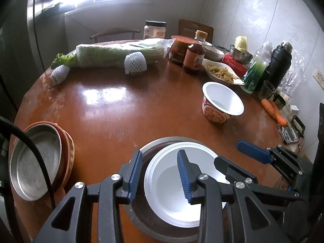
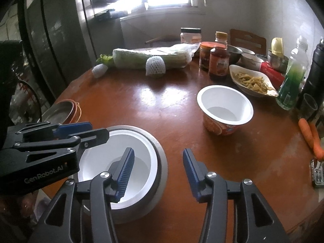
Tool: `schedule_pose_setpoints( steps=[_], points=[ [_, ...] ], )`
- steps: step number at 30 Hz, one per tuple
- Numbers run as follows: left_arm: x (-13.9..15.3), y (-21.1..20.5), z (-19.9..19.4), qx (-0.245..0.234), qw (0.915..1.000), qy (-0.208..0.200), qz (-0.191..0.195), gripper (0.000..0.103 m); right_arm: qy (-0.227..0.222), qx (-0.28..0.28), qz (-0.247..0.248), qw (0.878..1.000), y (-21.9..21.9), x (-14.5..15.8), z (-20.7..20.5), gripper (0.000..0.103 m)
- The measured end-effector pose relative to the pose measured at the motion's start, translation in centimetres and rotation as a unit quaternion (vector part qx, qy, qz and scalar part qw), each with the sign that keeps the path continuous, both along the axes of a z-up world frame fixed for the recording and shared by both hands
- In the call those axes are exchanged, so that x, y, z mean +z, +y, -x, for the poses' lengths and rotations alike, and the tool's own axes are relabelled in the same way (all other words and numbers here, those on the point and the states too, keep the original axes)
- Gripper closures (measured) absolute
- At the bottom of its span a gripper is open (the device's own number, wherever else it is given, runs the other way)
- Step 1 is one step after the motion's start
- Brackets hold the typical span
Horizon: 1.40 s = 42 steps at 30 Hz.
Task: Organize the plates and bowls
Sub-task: 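Open the left gripper to release the white bowl inside the steel bowl, then move the left gripper toward the second white paper bowl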
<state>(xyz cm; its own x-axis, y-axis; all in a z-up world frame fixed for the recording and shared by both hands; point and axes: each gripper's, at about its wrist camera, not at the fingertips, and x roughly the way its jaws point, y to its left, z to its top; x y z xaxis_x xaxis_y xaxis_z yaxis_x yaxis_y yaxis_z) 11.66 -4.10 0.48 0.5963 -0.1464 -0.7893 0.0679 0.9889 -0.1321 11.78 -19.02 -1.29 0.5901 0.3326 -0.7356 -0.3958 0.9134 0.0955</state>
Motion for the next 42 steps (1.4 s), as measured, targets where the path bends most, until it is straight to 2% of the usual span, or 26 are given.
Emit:
schedule_pose_setpoints(
  steps=[22, 42],
  points=[
    [1.4, -1.1, -2.2, -0.014, 0.9998, -0.010, -0.005, 0.064, -0.006, -0.029, -0.013, 0.999, -1.6, 0.7, -2.3, 0.046],
    [3.3, -5.3, -6.7, -0.055, 0.9981, -0.027, -0.008, 0.062, -0.019, -0.102, -0.023, 0.994, -7.0, 1.7, -5.7, 0.045]
  ],
)
